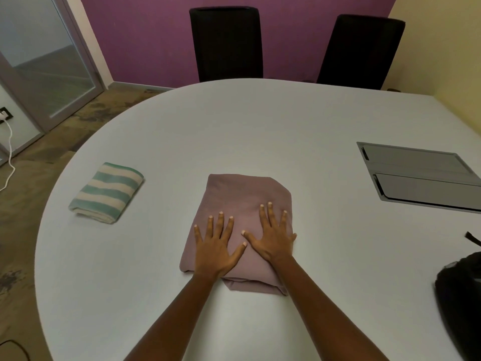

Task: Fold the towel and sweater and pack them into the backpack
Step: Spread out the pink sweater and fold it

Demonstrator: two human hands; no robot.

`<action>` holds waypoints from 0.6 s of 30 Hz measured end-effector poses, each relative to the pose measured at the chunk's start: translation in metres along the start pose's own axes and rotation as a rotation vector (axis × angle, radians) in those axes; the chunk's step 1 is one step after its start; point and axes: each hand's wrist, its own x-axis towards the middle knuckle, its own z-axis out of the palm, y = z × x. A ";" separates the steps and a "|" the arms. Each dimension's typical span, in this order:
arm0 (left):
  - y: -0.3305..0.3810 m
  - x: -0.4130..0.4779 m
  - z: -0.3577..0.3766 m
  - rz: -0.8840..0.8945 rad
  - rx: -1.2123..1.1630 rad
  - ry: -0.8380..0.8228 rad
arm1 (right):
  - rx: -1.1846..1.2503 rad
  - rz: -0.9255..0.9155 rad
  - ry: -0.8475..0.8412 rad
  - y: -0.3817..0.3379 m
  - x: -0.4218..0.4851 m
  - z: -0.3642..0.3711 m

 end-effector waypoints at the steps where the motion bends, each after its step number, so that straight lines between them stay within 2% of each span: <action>1: -0.002 0.001 0.000 0.003 -0.008 0.004 | 0.006 0.004 -0.002 0.000 0.002 0.000; 6: -0.008 0.013 -0.004 0.028 -0.031 -0.034 | 0.052 0.036 -0.029 -0.003 0.013 0.000; 18: -0.029 0.044 -0.010 0.094 -0.096 -0.109 | 0.000 0.137 0.044 -0.014 0.032 0.009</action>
